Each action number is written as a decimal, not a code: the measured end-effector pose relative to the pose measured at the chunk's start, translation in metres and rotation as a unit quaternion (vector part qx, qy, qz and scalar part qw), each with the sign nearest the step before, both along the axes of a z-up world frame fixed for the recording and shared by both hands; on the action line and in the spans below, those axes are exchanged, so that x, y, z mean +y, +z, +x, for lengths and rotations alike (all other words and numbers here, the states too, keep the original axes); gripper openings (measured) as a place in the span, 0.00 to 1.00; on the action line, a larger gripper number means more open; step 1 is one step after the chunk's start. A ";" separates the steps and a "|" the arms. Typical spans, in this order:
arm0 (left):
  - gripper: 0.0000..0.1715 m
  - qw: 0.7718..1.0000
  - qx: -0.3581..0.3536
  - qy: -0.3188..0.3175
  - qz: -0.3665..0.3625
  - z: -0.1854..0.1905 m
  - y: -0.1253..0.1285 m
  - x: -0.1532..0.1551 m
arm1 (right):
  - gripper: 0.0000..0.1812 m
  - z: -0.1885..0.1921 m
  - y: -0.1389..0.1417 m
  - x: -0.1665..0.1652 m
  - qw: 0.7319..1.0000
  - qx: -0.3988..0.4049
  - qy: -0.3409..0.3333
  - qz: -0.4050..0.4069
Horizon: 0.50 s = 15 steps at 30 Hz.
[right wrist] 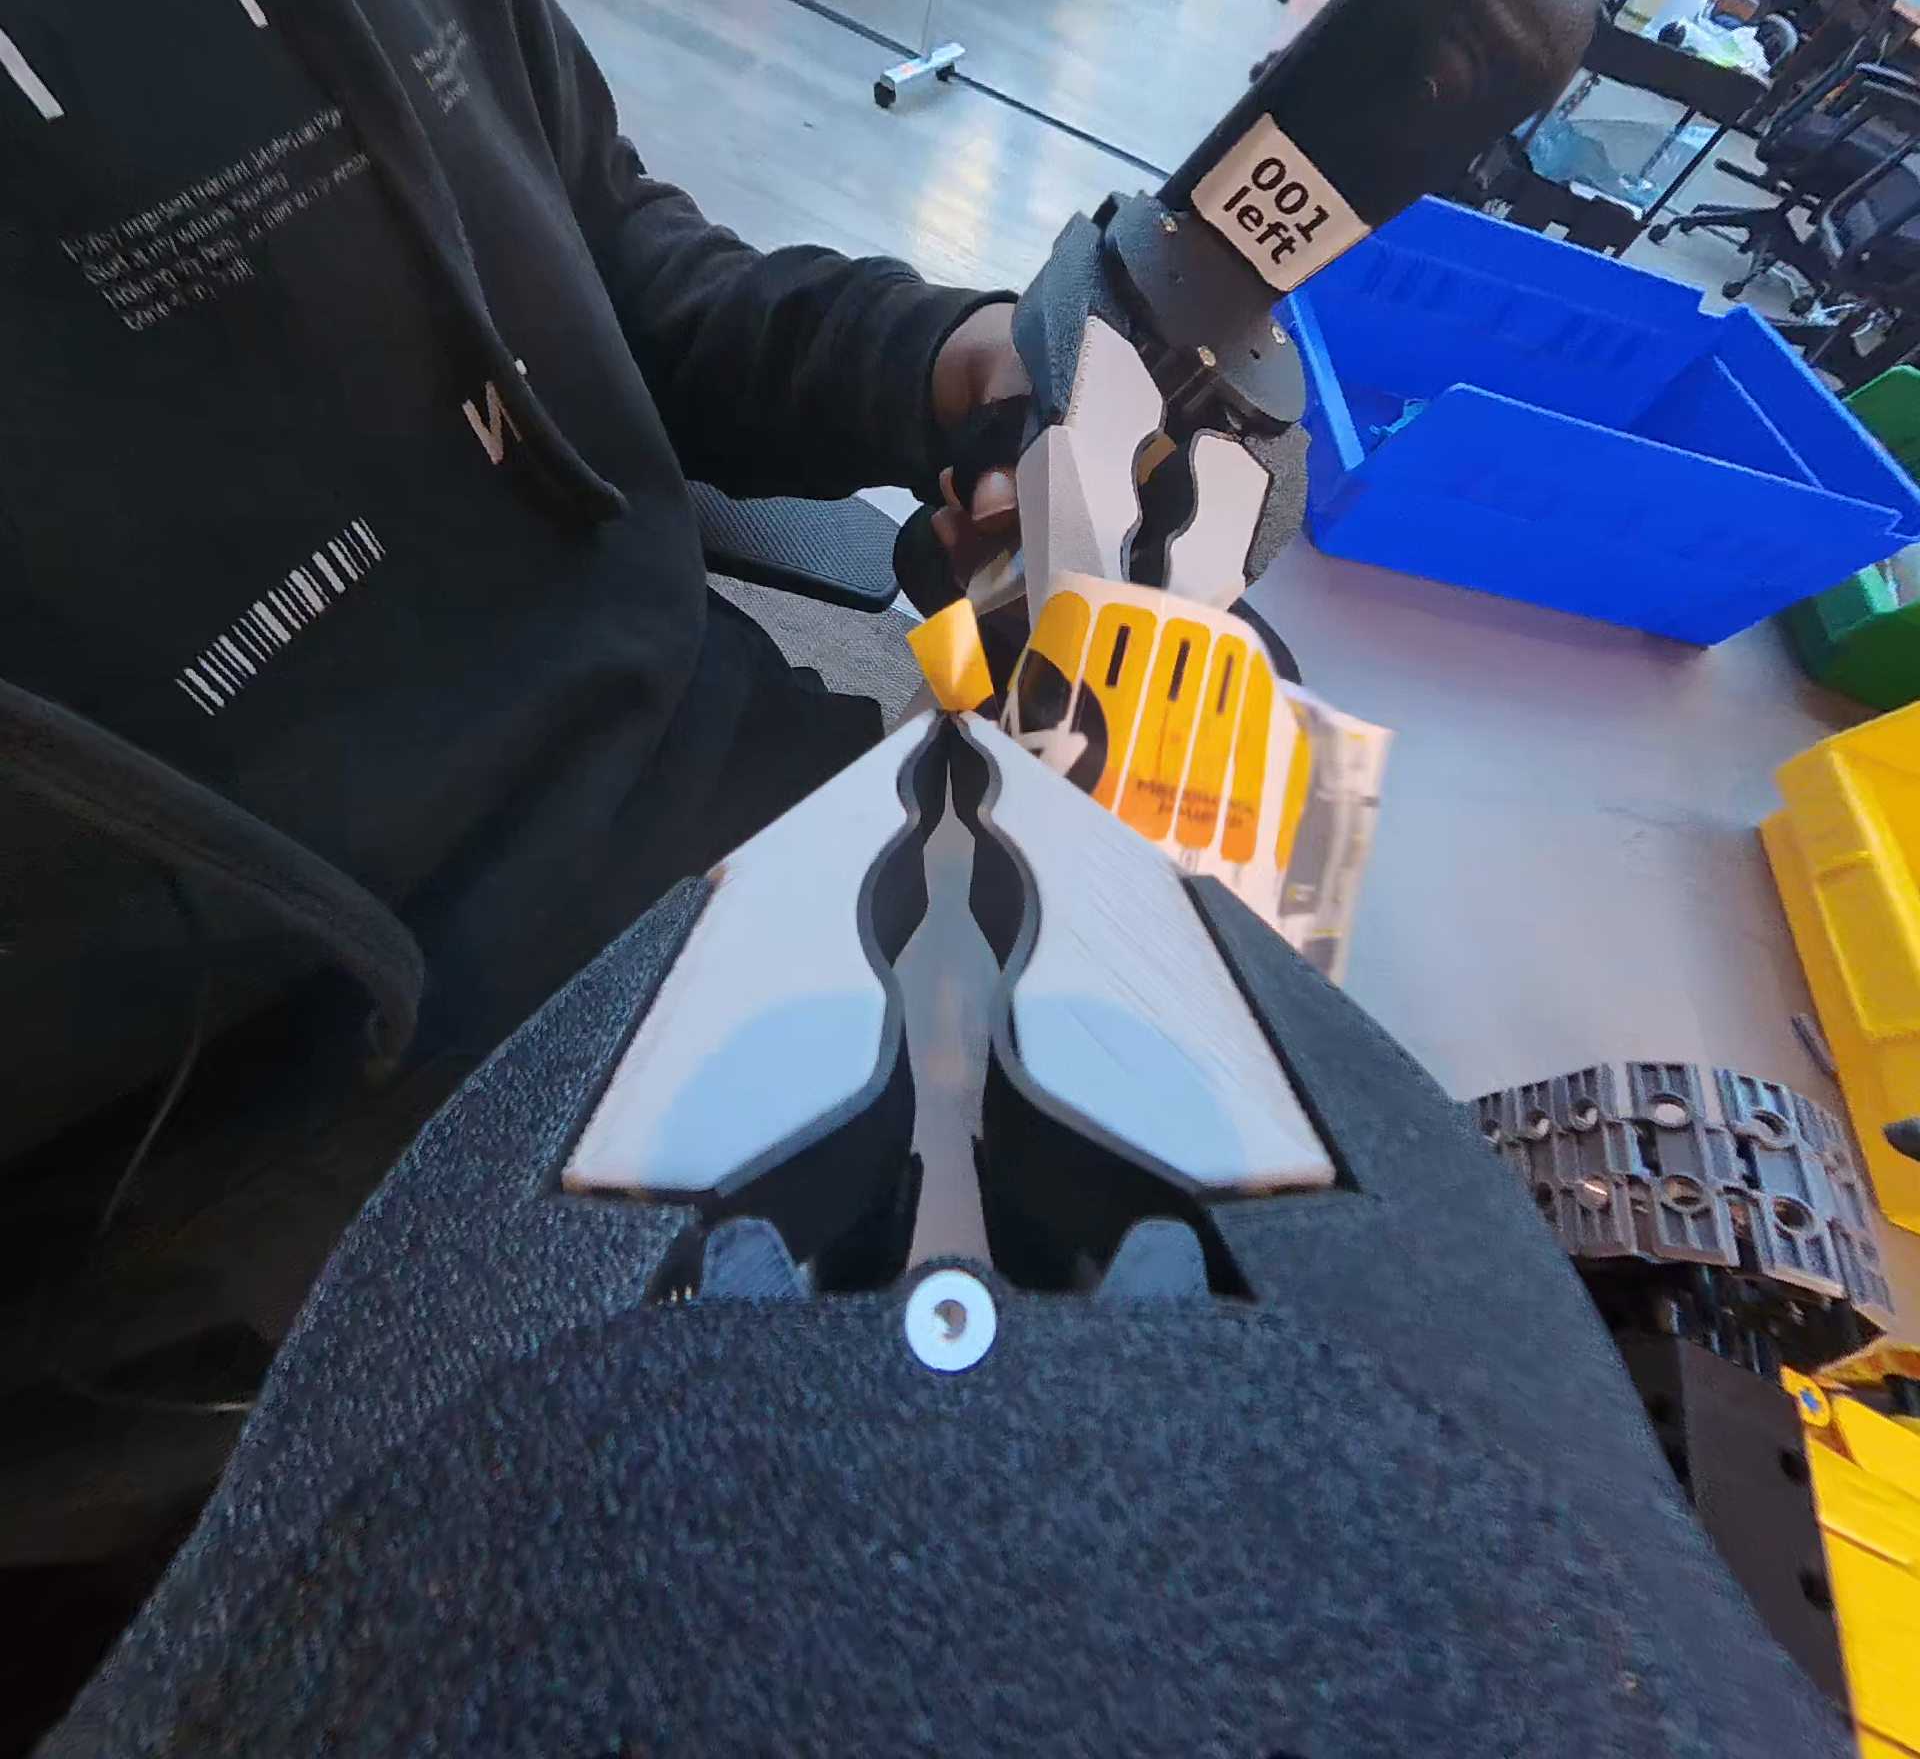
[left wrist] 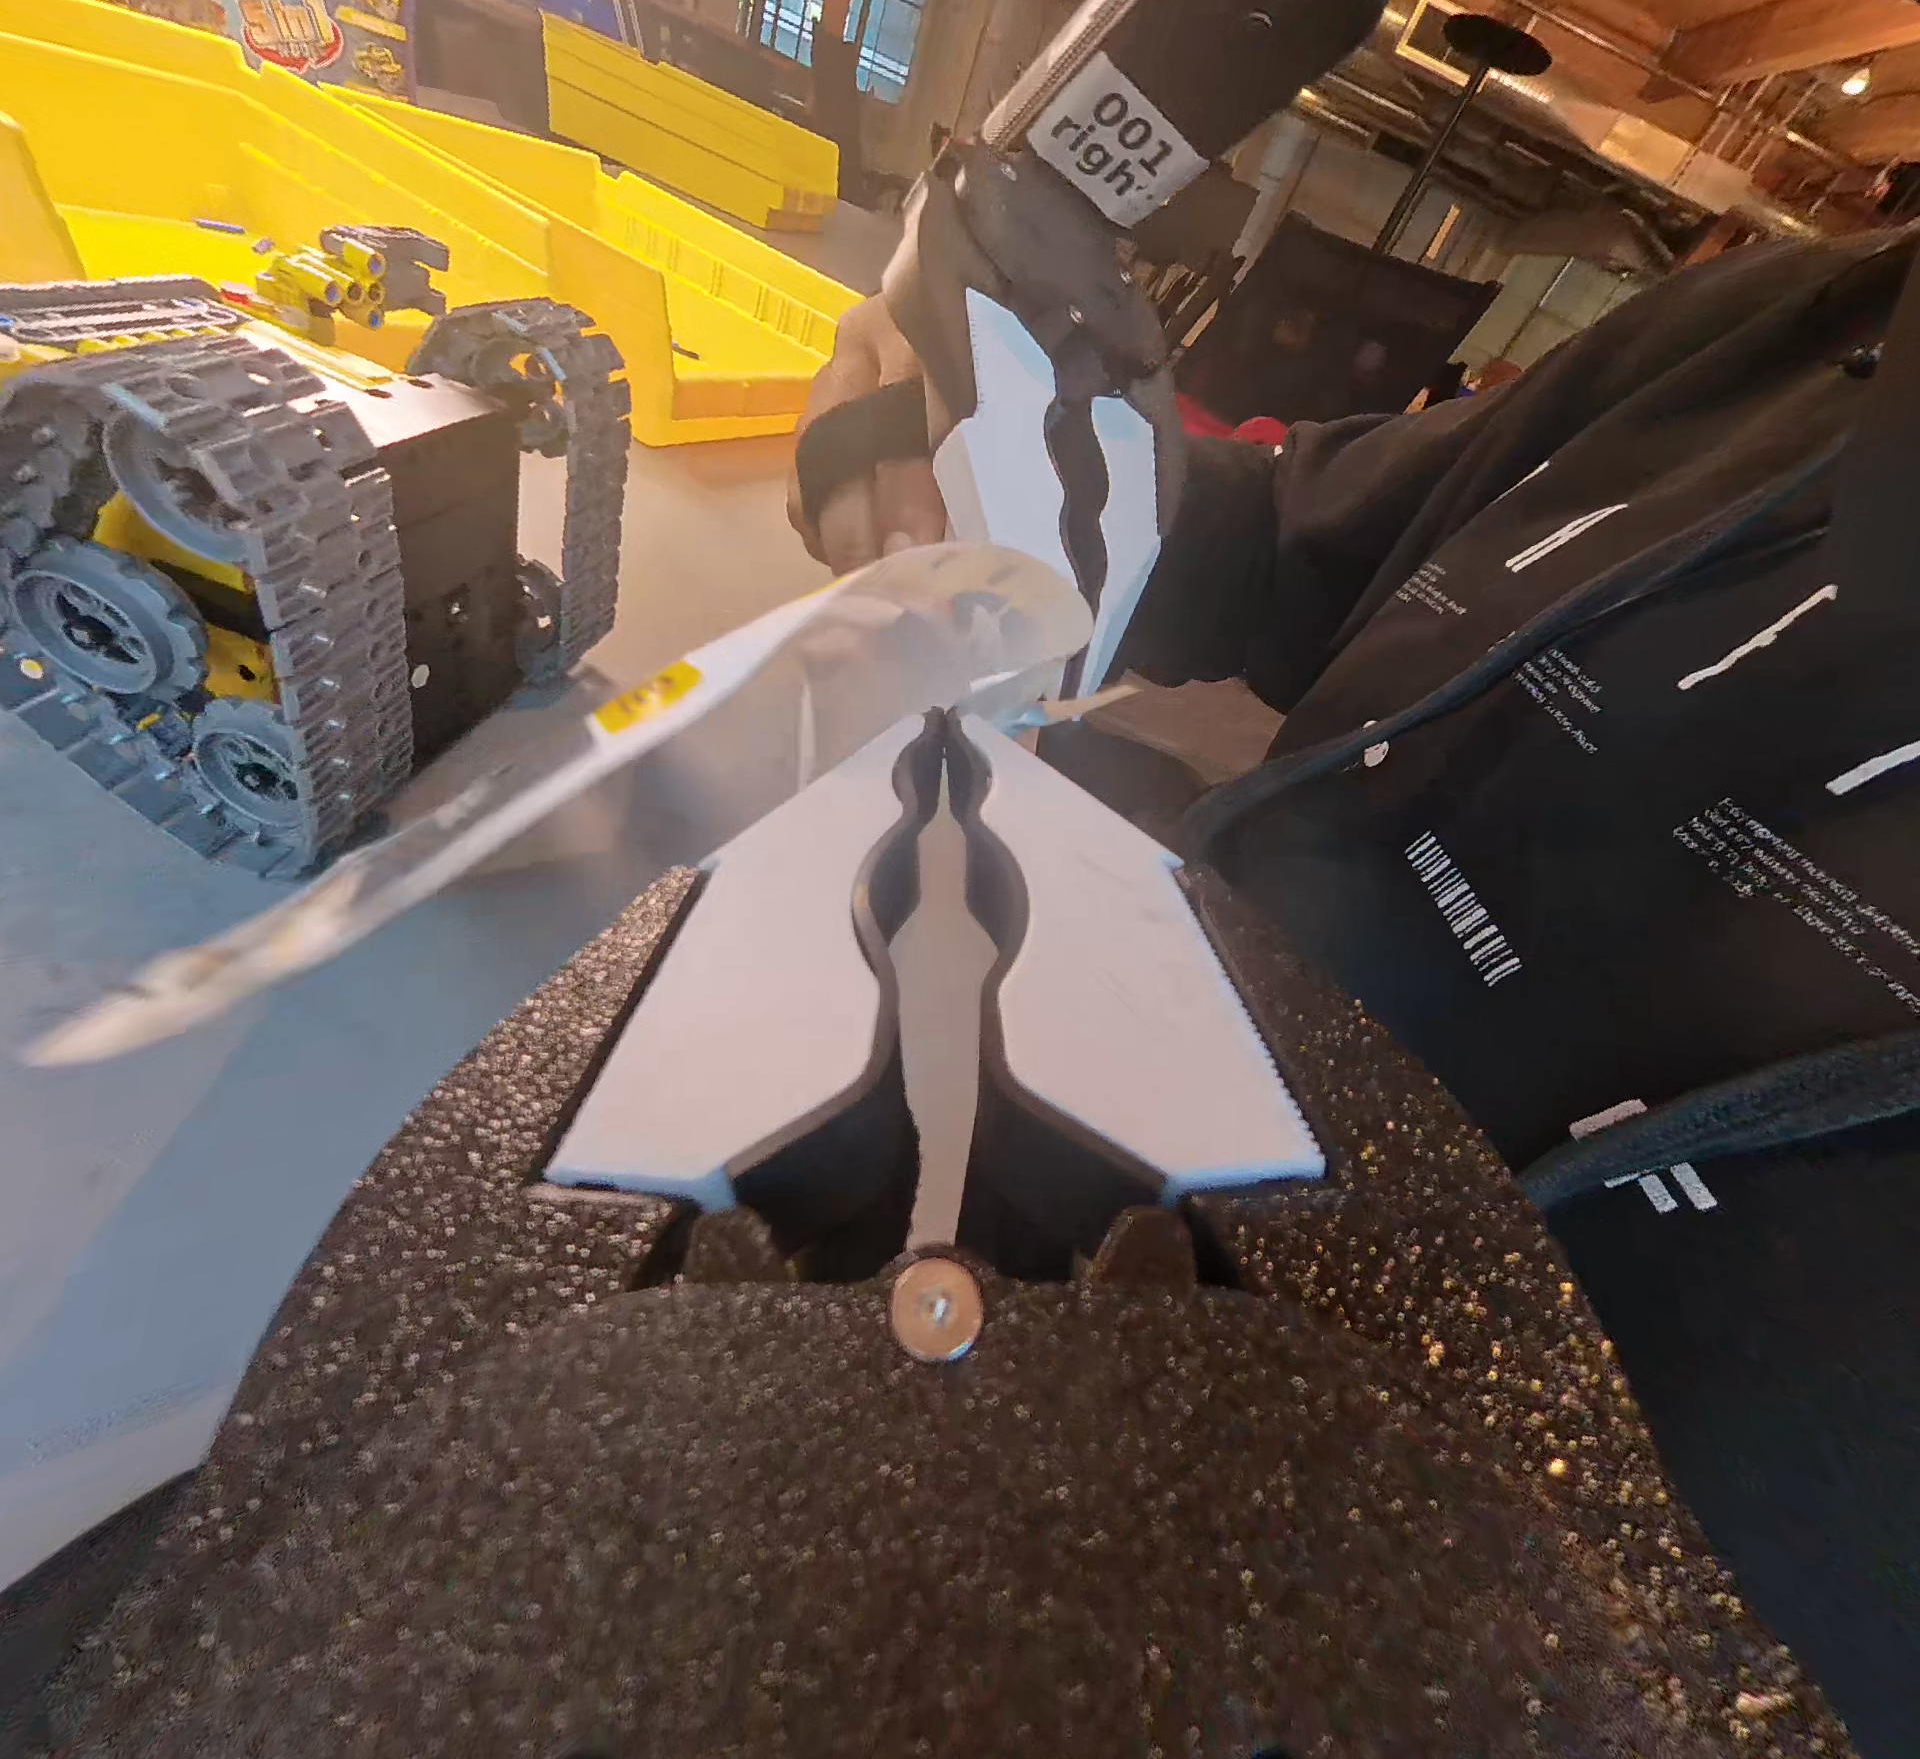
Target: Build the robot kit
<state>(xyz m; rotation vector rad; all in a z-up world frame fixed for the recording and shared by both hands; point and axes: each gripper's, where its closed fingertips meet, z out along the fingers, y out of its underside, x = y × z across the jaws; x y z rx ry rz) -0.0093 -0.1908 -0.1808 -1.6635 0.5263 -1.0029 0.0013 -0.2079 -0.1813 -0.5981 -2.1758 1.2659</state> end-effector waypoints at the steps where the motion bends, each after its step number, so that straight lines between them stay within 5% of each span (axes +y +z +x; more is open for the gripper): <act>1: 0.00 1.000 -0.007 0.002 -0.002 -0.002 0.000 0.000 | 0.00 0.000 0.000 0.002 1.000 0.001 -0.002 -0.001; 12: 0.00 1.000 -0.002 -0.015 -0.007 0.001 -0.008 -0.008 | 0.00 0.001 -0.006 0.004 1.000 0.001 -0.004 -0.006; 15: 0.15 0.999 0.012 -0.039 -0.007 0.005 -0.009 -0.017 | 0.00 0.000 -0.011 0.004 1.000 0.000 -0.008 0.008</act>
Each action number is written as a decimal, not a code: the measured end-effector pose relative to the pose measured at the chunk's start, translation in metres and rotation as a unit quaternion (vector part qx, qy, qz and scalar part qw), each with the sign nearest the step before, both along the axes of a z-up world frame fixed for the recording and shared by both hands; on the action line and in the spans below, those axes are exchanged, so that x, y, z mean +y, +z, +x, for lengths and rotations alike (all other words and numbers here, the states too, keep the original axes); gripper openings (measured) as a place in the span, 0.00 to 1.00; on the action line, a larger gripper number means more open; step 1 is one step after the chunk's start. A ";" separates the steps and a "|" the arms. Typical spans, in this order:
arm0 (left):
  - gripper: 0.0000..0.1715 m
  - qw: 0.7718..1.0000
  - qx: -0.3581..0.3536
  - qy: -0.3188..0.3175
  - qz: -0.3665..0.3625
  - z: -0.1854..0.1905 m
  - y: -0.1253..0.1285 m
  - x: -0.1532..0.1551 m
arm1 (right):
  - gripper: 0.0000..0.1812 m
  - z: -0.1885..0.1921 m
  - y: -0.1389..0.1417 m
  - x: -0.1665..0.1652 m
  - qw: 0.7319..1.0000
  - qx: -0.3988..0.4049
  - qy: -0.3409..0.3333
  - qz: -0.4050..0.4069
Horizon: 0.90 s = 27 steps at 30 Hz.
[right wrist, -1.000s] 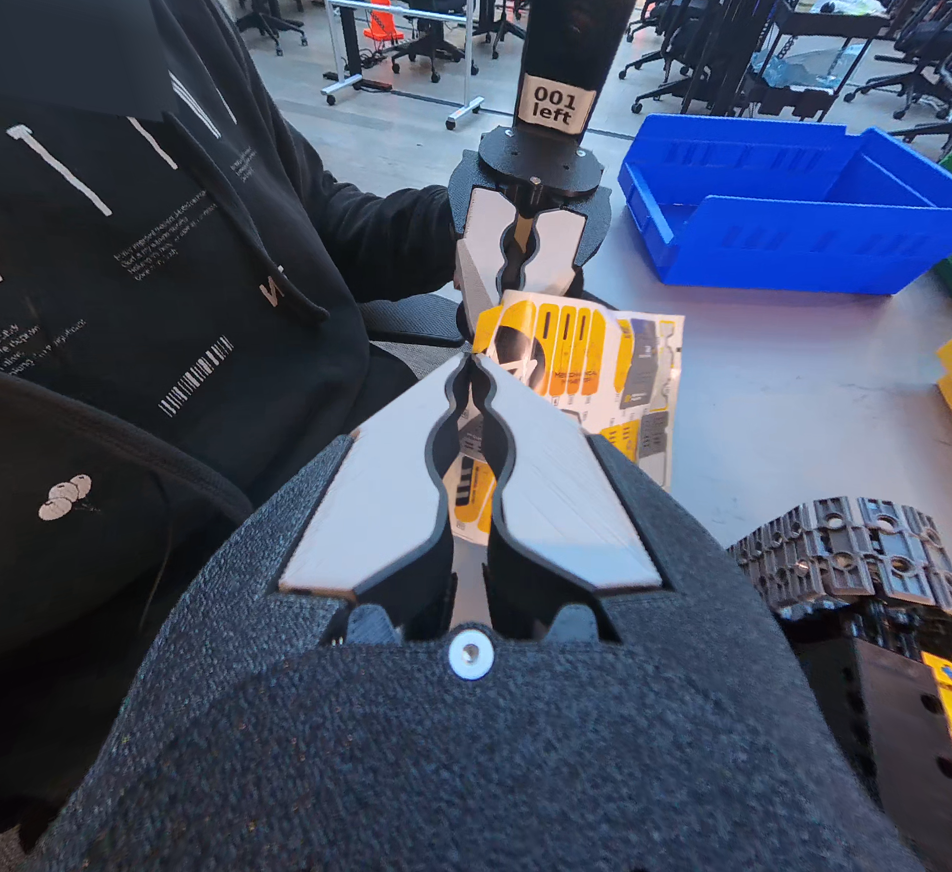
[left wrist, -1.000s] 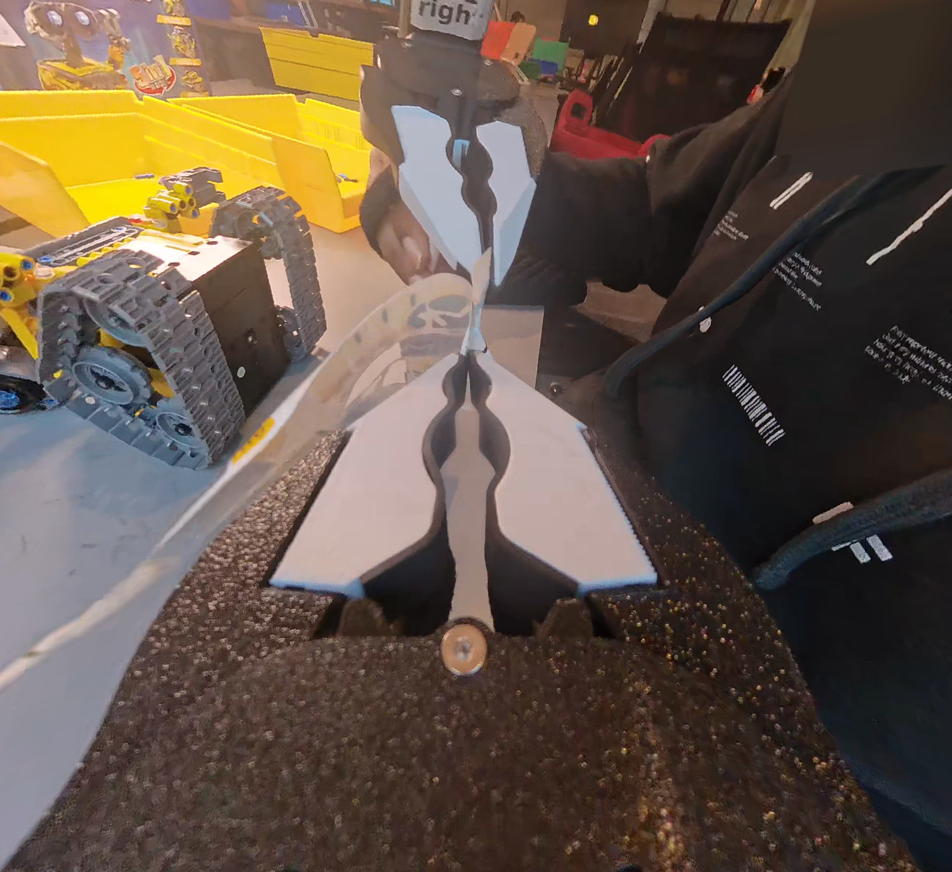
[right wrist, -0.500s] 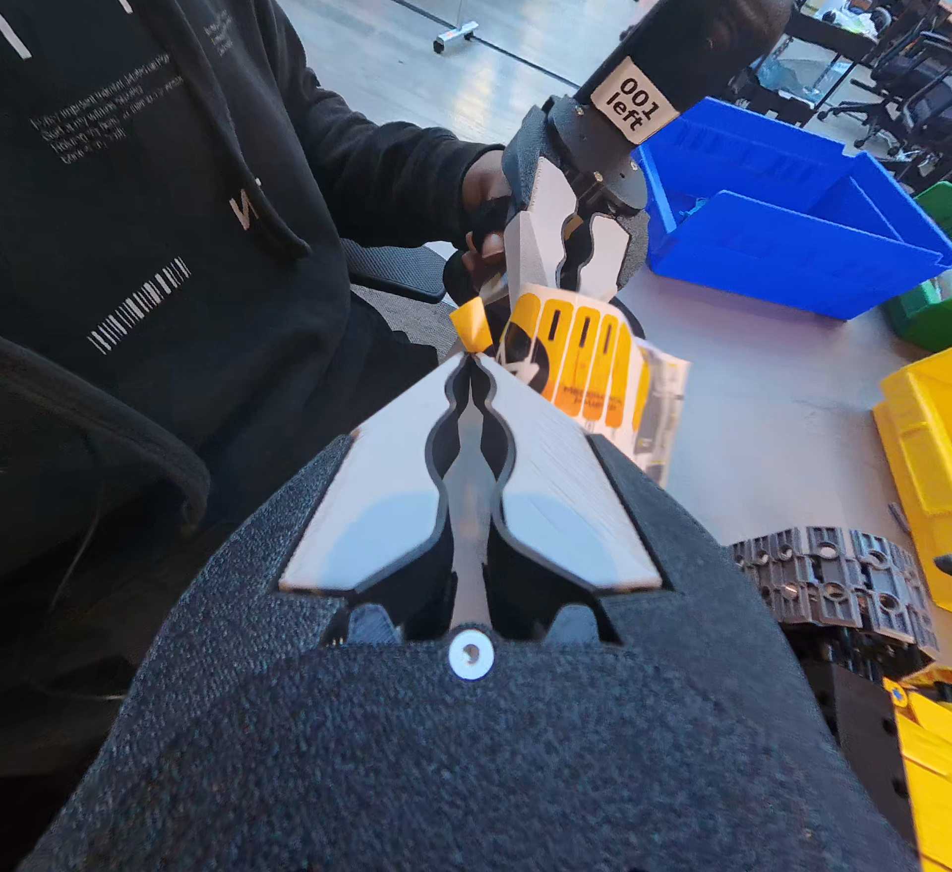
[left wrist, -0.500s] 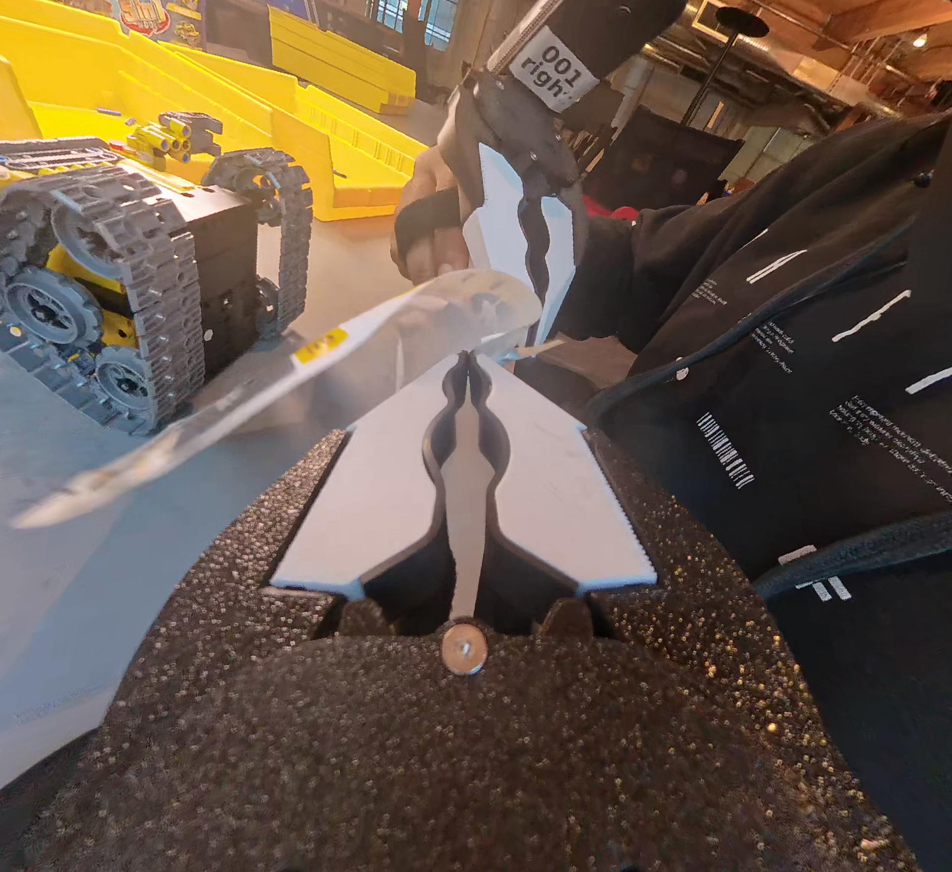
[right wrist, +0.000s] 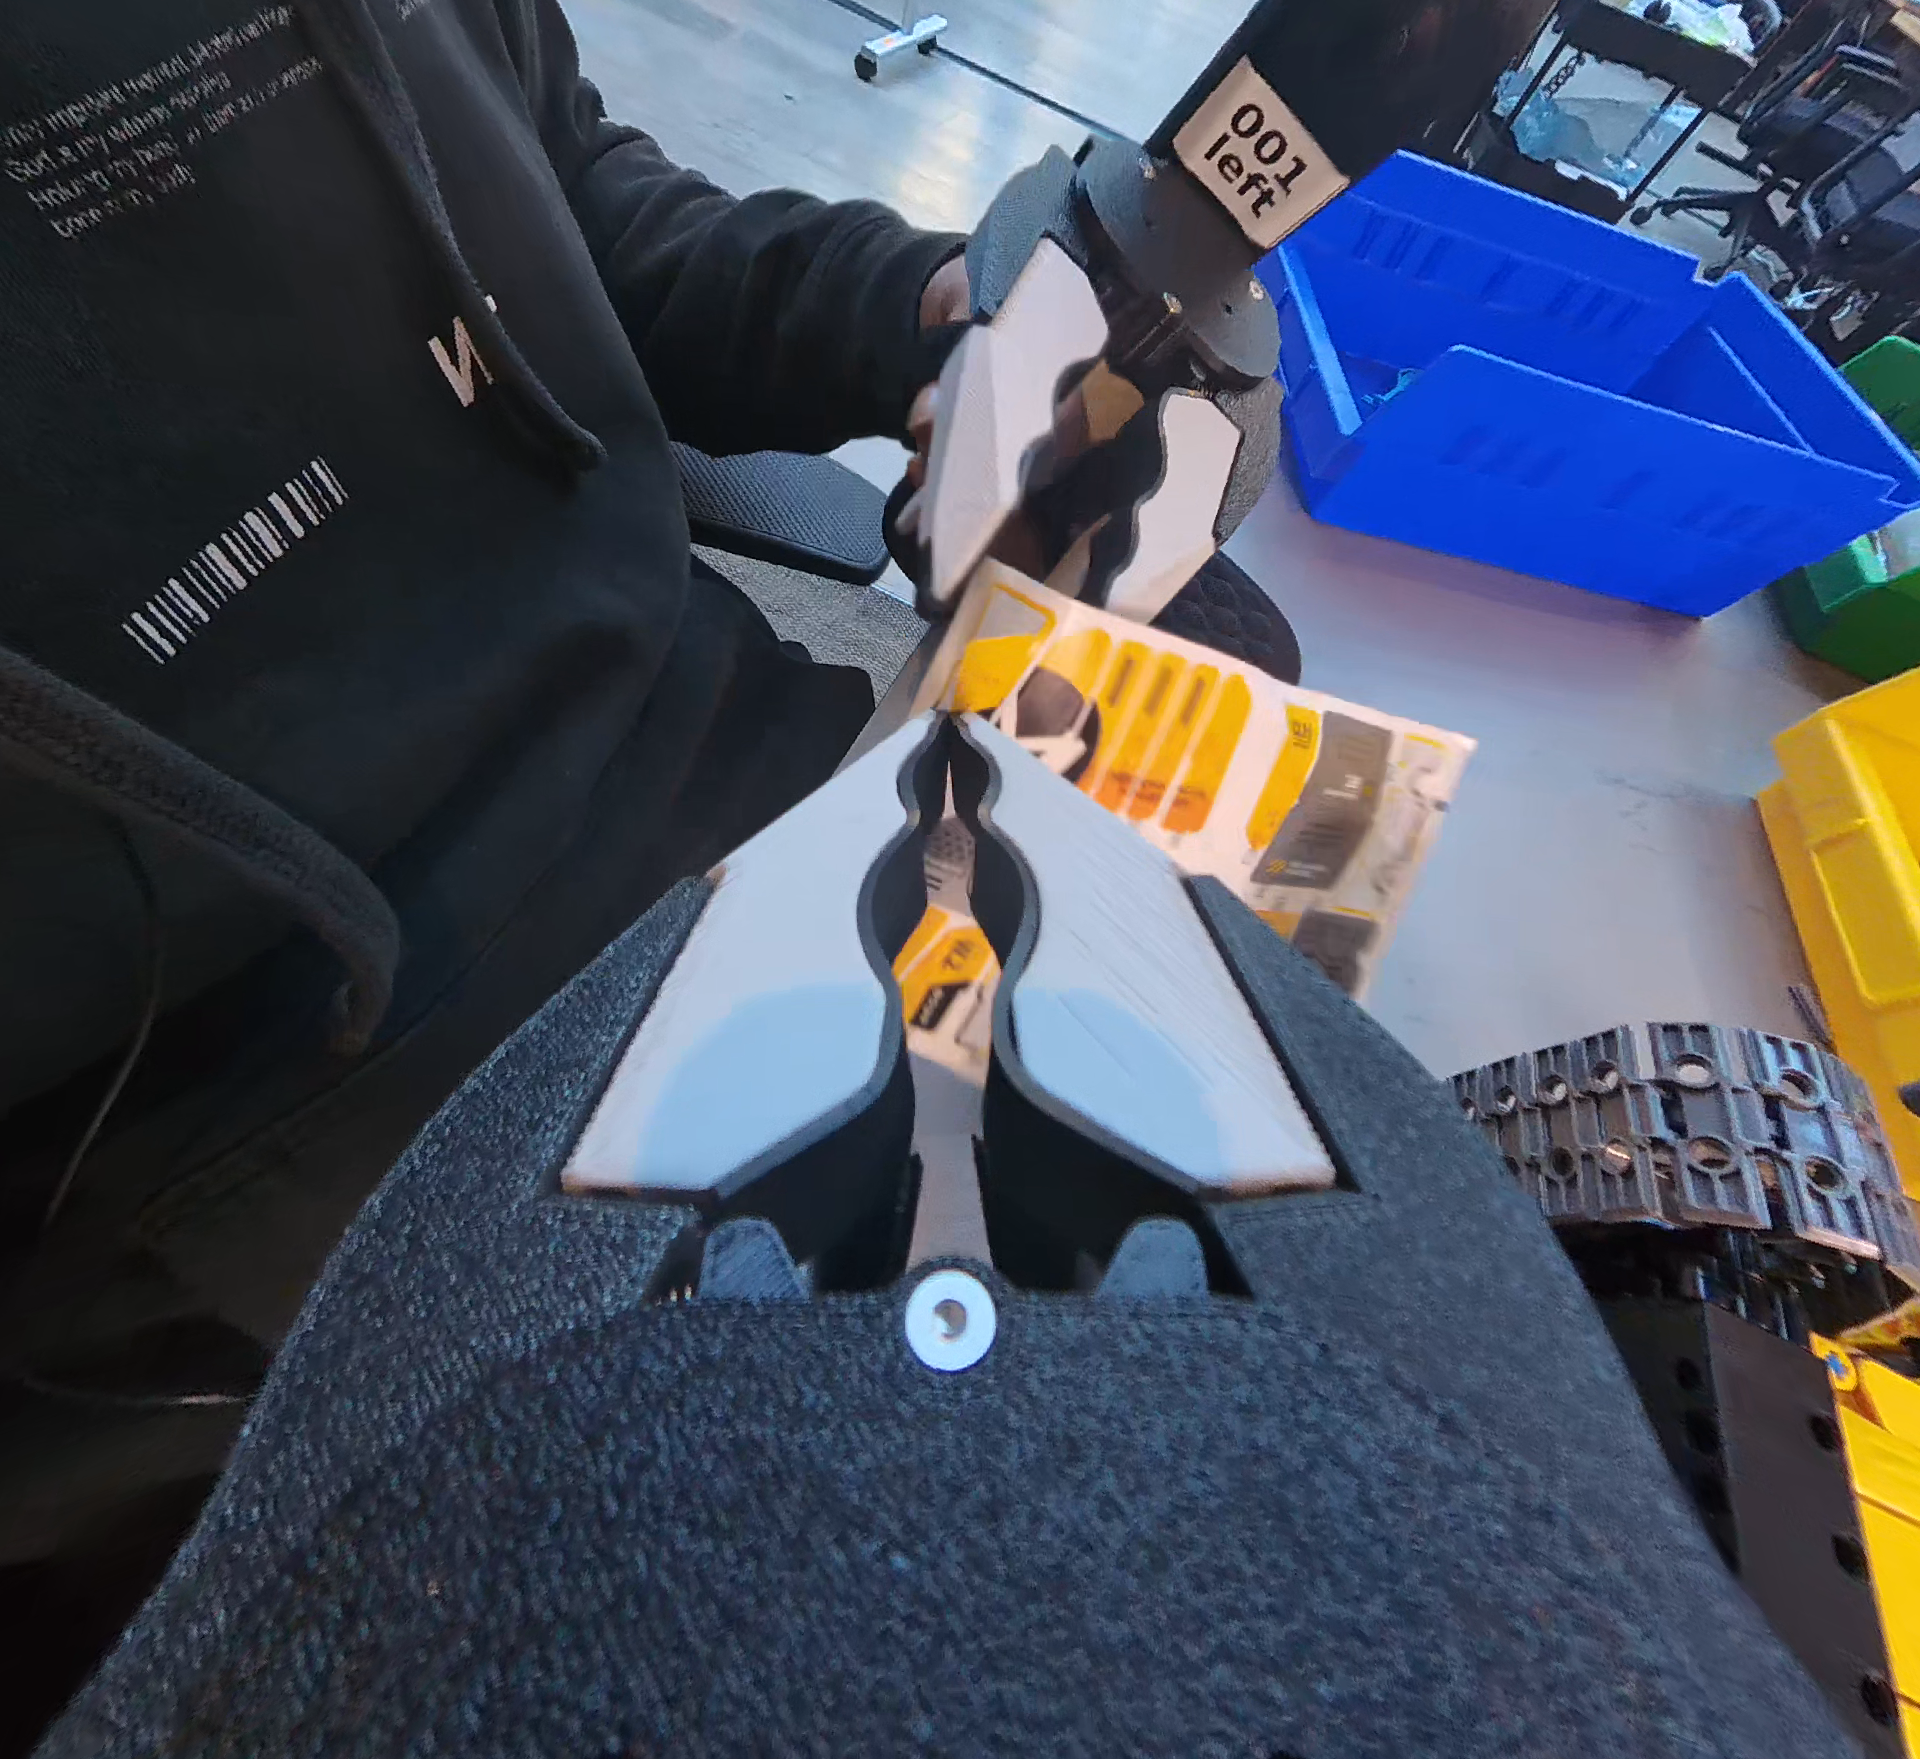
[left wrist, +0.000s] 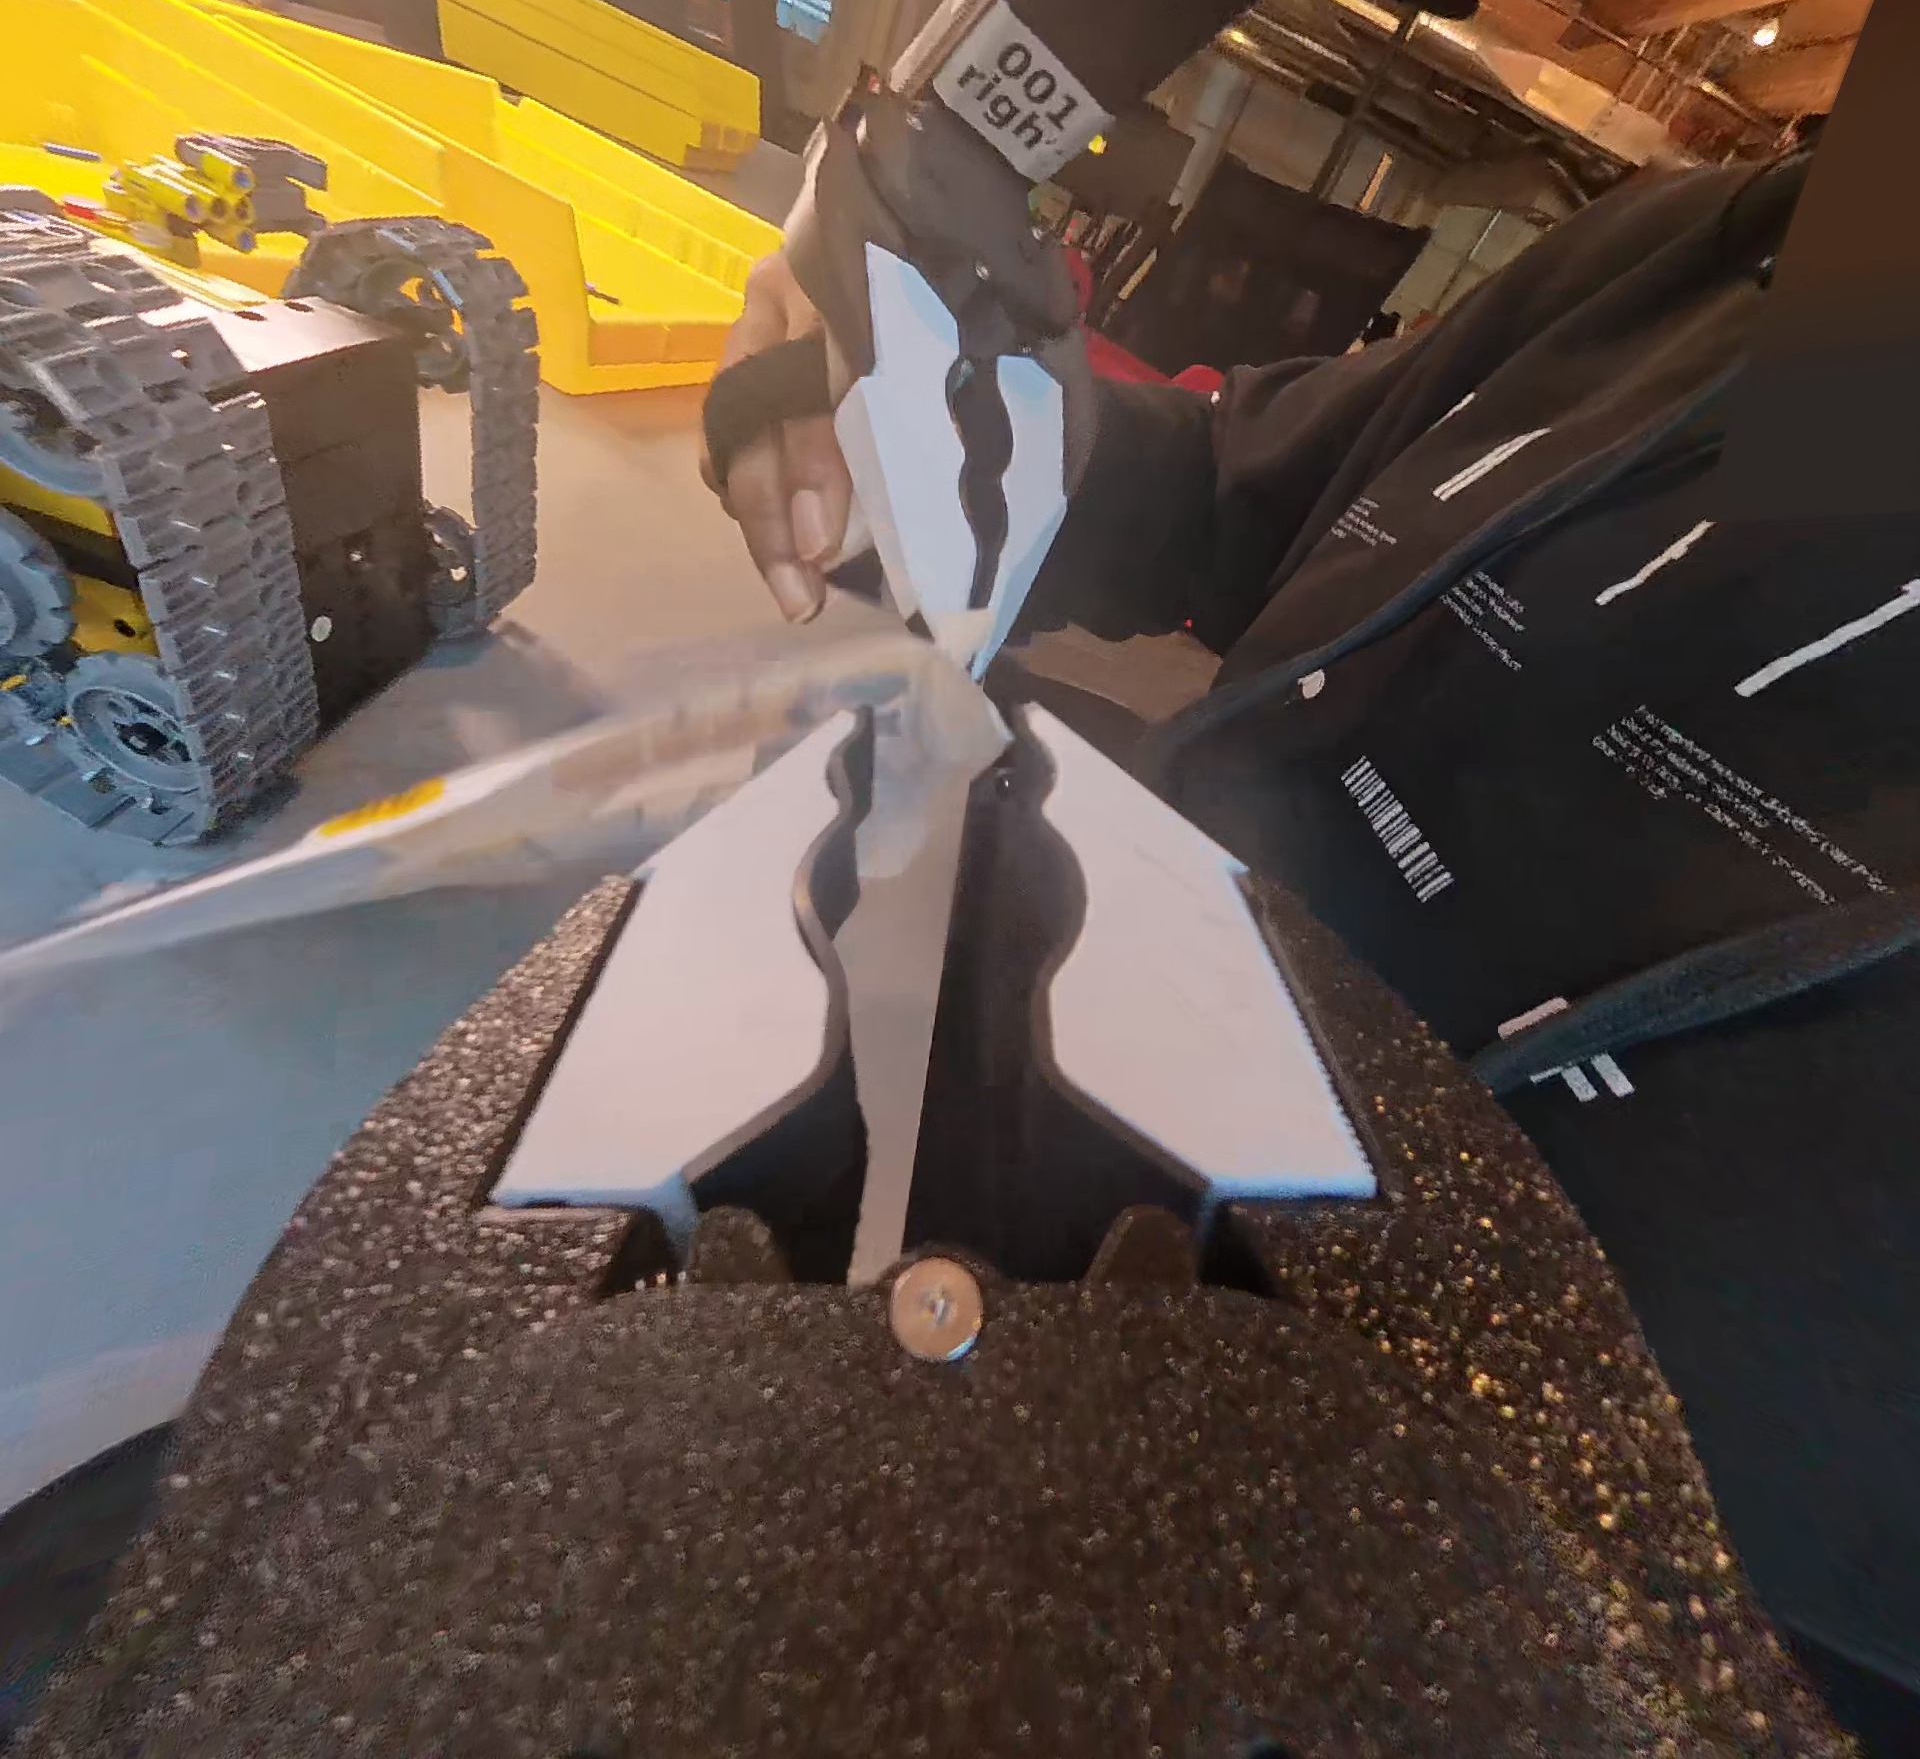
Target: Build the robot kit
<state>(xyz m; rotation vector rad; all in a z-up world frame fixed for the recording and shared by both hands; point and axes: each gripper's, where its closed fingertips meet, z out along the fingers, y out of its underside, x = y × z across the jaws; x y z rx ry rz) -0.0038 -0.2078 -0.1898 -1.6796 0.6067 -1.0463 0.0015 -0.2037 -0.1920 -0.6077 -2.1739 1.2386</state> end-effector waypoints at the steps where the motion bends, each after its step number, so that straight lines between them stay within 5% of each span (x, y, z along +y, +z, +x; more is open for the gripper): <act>1: 0.19 1.000 0.008 0.000 -0.001 -0.001 -0.001 -0.001 | 0.00 0.000 -0.001 0.000 1.000 0.000 -0.001 0.004; 4: 0.28 1.000 0.005 0.008 -0.016 -0.004 0.002 -0.001 | 0.00 -0.002 -0.005 -0.001 1.000 0.001 -0.003 0.018; 14: 0.20 0.971 -0.152 0.044 -0.181 -0.013 -0.011 0.013 | 0.00 -0.004 -0.031 -0.010 0.990 0.039 -0.008 0.135; 19: 0.00 0.975 -0.076 0.098 -0.184 -0.016 -0.034 0.017 | 0.00 -0.004 -0.050 -0.017 0.974 0.067 -0.005 0.218; 27: 0.00 0.976 -0.035 0.141 -0.160 -0.030 -0.033 0.025 | 0.00 -0.001 -0.052 -0.023 0.975 0.080 0.002 0.208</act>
